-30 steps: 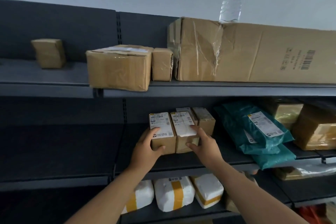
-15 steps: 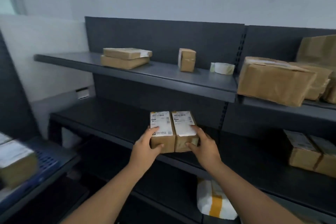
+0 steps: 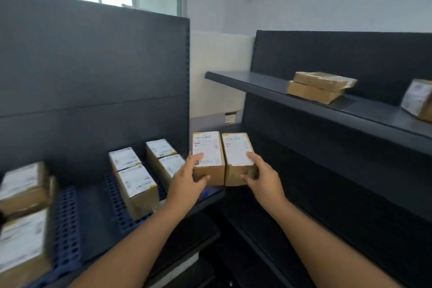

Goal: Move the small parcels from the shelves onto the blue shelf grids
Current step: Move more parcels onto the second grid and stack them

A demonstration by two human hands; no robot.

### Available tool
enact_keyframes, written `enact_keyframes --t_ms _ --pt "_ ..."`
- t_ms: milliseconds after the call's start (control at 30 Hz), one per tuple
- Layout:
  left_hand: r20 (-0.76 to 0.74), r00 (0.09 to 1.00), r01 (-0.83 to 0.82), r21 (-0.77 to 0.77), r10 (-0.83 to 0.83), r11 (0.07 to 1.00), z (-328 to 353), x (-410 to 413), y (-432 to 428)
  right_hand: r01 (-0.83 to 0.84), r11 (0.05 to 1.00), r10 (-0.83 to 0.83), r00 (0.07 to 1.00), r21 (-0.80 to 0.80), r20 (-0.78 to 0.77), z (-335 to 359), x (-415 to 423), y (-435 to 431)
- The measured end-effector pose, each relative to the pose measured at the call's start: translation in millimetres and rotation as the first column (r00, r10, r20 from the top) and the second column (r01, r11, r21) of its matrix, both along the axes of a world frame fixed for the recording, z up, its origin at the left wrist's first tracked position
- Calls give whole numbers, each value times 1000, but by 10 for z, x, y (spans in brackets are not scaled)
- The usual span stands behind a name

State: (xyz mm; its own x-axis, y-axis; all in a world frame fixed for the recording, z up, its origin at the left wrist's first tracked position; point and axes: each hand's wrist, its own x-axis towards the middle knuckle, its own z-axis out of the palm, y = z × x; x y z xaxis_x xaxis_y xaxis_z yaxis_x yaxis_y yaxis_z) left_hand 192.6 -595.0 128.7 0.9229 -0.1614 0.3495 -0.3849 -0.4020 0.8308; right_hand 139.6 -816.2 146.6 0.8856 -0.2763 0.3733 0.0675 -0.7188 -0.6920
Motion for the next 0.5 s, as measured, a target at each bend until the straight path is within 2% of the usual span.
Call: enact_keyframes --t_ms 233,500 --pt "16 970 -241 -4 241 971 176 297 839 -204 979 204 979 -19 10 107 823 670" --pt "17 876 -482 69 482 874 222 710 1466 -409 912 409 912 35 0 83 1806 1126"
